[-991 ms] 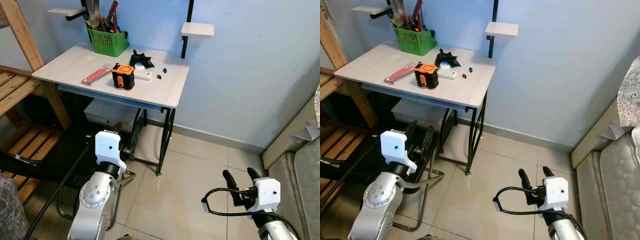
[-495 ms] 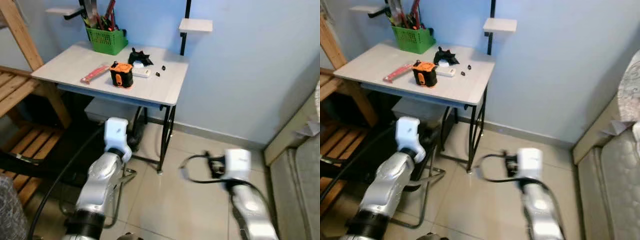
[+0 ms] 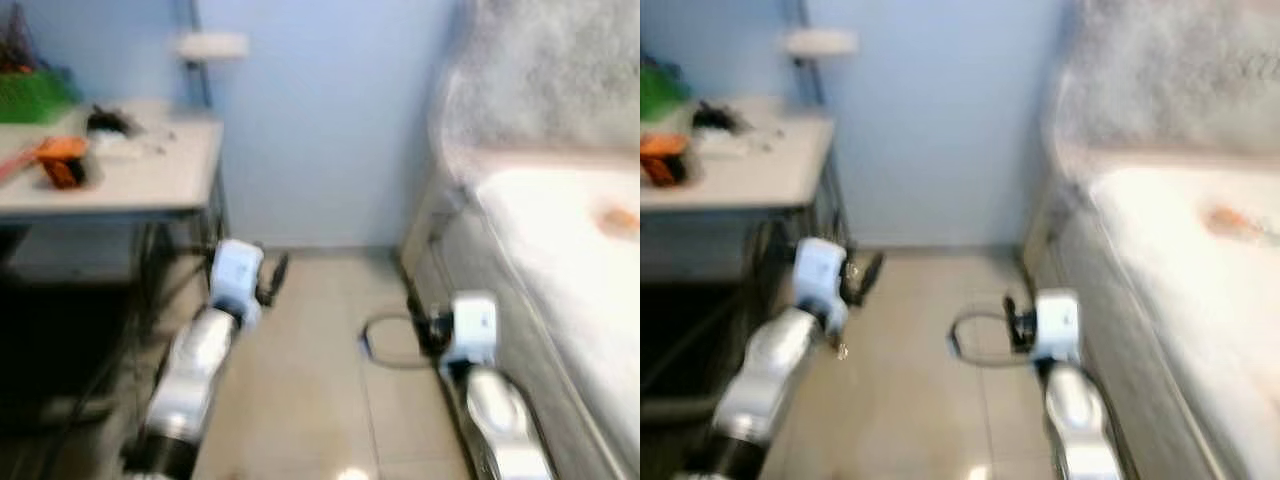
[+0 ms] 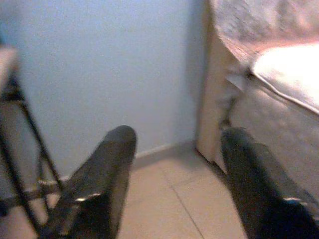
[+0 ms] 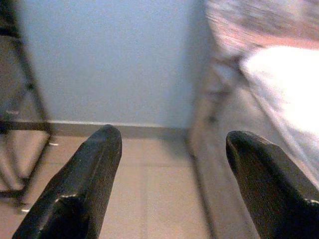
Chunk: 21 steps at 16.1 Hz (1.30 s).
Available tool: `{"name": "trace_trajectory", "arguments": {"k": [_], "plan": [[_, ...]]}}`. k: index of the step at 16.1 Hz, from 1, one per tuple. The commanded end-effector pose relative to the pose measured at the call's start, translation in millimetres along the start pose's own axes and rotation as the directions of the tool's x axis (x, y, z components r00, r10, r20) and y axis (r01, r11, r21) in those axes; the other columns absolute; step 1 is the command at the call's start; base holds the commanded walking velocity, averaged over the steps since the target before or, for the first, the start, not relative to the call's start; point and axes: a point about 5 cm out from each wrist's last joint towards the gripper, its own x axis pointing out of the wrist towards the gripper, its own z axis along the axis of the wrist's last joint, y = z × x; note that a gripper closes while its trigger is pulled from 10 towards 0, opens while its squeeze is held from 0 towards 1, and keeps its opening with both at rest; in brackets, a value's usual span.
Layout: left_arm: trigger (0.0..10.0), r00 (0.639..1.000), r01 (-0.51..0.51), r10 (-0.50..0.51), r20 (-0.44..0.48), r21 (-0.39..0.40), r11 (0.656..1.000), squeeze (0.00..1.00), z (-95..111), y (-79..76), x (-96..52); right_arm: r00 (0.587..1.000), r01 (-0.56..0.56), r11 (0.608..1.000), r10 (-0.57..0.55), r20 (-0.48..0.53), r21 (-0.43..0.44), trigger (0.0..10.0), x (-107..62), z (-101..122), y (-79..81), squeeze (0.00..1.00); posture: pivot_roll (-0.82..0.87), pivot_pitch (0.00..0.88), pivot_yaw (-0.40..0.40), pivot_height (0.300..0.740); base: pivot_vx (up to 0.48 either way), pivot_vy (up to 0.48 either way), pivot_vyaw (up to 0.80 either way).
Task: Clean up the room
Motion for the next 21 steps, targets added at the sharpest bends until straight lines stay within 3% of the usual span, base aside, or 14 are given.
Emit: {"name": "trace_trajectory", "arguments": {"k": [1, 3, 4, 6, 7, 8, 9, 10, 11, 12, 17, 21], "plan": [[10.0, 1.0, 0.014, -0.014, 0.024, 0.012, 1.0, 1.0, 7.3, -0.2, 5.9, 1.0, 0.013, 1.0, -0.013, -0.004, 0.01, 10.0, 0.3, -3.5, -6.4, 0.0, 0.09, 0.0, -0.031, 0.74, 0.0, 0.0, -0.76], [10.0, 0.998, 0.021, -0.021, 0.052, -0.008, 1.0, 1.0, 15.2, 6.9, 15.0, 0.998, 0.062, 0.998, -0.063, 0.021, 0.027, 10.0, 5.0, -1.7, -5.6, 0.0, 0.08, 0.0, 0.001, 0.74, 0.0, 0.0, -0.77], [10.0, 0.999, 0.022, -0.023, 0.043, 0.03, 0.999, 1.0, 15.9, 10.4, 15.7, 0.997, 0.067, 0.997, -0.068, 0.037, 0.032, 10.0, 5.3, -0.6, -5.4, 1.0, 0.08, 0.0, 0.003, 0.74, 0.0, 0.0, -0.78], [10.0, 1.0, 0.024, -0.024, 0.02, 0.016, 1.0, 1.0, 11.5, 11.3, 14.2, 0.995, 0.081, 0.997, -0.081, 0.054, 0.004, 10.0, 3.1, 1.0, -8.7, 1.0, 0.08, 0.0, -0.011, 0.74, 0.0, 0.0, -0.79], [10.0, 0.998, 0.054, -0.055, -0.012, -0.03, 0.998, 1.0, 6.4, 9.9, 12.9, 0.996, 0.073, 0.997, -0.072, 0.053, -0.03, 10.0, 1.6, 2.1, -9.1, 1.0, 0.07, 0.0, -0.017, 0.74, 0.48, 0.0, -0.77], [10.0, 0.998, 0.068, -0.068, -0.01, -0.031, 0.997, 0.88, 5.0, 9.0, 12.1, 0.996, 0.069, 0.997, -0.067, 0.057, -0.042, 10.0, 1.3, 3.0, -8.5, 1.0, 0.07, 0.0, -0.019, 0.74, 0.48, 0.0, -0.76], [10.0, 0.997, 0.063, -0.064, 0.045, 0.01, 0.998, 0.0, 9.8, 8.0, 12.1, 0.998, 0.053, 0.998, -0.052, 0.047, -0.017, 10.0, 4.6, 2.4, -6.8, 1.0, 0.07, 0.0, -0.019, 0.74, 0.0, 0.0, -0.78], [10.0, 0.996, 0.063, -0.064, 0.064, 0.022, 0.998, 0.0, 11.8, 7.6, 12.6, 0.998, 0.042, 0.999, -0.041, 0.043, -0.009, 10.0, 6.0, 2.0, -5.4, 1.0, 0.07, 0.0, -0.018, 0.74, 0.0, 0.0, -0.78], [10.0, 0.996, 0.068, -0.07, 0.056, 0.028, 0.997, 0.0, 11.5, 7.3, 13.7, 0.998, 0.042, 0.999, -0.041, 0.038, -0.023, 10.0, 7.7, 1.5, -4.7, 0.83, 0.08, 0.0, -0.02, 0.74, 0.0, 0.0, -0.79], [10.0, 0.997, 0.066, -0.067, 0.038, 0.034, 0.997, 0.0, 11.8, 8.3, 16.7, 0.998, 0.04, 0.999, -0.039, 0.041, -0.032, 10.0, 11.3, 3.3, -2.9, 0.0, 0.08, 0.0, -0.02, 0.74, 0.0, 0.0, -0.79], [10.0, 0.997, 0.071, -0.069, 0.045, -0.026, 0.997, 0.0, 6.5, 7.8, 12.6, 0.993, 0.073, 0.997, -0.071, 0.094, -0.015, 10.0, 9.1, 10.7, -9.0, 0.0, 0.07, 0.0, -0.022, 0.74, 0.0, 0.0, -0.77], [10.0, 0.998, 0.06, -0.06, 0.021, -0.008, 0.998, 0.0, -0.1, 23.4, 5.2, 0.995, 0.083, 0.997, -0.083, 0.053, 0.003, 10.0, 5.4, 1.3, -13.0, 0.0, 0.08, 0.0, -0.023, 0.74, 0.0, 0.218, -0.76]]}}
